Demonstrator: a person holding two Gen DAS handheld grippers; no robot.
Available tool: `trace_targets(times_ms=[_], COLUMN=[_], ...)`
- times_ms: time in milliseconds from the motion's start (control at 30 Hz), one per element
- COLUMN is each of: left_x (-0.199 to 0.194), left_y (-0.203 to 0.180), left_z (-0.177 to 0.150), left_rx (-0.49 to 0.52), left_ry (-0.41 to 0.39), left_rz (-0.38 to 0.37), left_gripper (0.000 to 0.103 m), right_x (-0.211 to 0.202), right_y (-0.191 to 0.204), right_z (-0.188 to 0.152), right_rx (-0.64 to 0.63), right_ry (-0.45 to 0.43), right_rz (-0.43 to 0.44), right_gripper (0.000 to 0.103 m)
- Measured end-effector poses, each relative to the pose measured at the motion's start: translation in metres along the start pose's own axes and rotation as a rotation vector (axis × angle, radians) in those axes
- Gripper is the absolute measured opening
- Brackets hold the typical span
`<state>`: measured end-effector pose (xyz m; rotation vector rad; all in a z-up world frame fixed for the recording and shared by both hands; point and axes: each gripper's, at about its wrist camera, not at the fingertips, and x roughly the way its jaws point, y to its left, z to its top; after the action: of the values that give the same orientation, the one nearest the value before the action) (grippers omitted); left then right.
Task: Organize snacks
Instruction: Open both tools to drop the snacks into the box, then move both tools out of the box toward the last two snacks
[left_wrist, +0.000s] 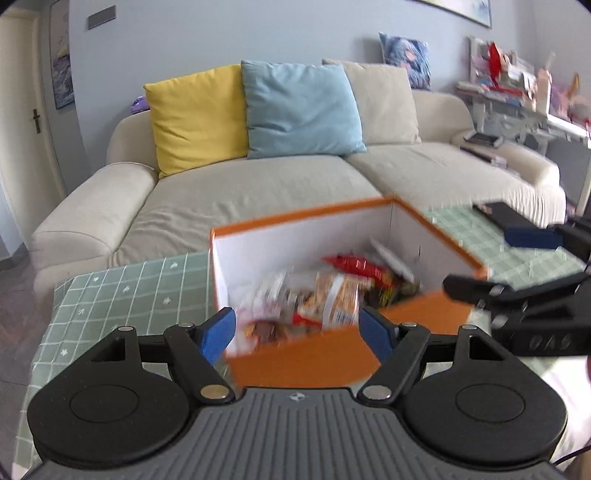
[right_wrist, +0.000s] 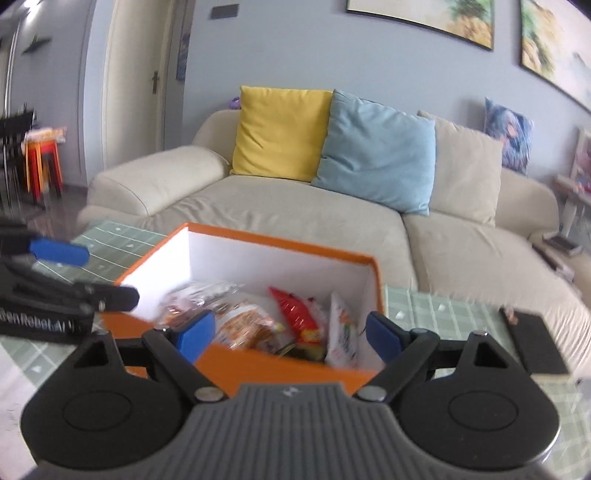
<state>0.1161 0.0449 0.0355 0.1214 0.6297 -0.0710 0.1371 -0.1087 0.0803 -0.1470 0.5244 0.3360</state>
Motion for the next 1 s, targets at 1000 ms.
trace_targets(times_ms=[1000], left_x=[0.028], left_y=[0.056], left_z=[-0.112], left_rx=[-0.169], left_ry=[0.162], left_rz=[0.069], left_gripper=[0.088], right_x=[0.040], right_y=[0.097], right_z=[-0.121], right_rx=[0.028], right_ry=[0.266], right_rz=[0.147], right_gripper=[0.056])
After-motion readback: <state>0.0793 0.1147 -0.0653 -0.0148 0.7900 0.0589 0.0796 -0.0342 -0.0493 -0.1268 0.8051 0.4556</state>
